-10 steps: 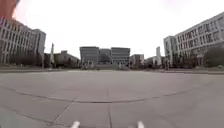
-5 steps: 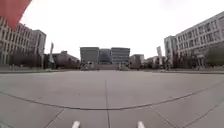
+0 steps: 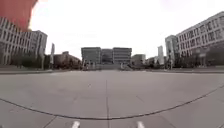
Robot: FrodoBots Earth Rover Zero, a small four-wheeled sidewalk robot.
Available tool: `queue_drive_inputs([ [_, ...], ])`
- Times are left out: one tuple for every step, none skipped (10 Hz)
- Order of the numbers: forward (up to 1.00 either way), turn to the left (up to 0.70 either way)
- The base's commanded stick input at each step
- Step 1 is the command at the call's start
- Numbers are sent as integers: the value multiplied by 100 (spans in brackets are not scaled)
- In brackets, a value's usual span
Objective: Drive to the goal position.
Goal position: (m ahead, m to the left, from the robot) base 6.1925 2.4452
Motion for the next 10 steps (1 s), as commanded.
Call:
queue_drive_inputs([
  [60, 0],
  [60, 0],
  [60, 0],
  [60, 0],
  [60, 0],
  [60, 0],
  [60, 0],
  [60, 0],
  [60, 0],
  [60, 0],
])
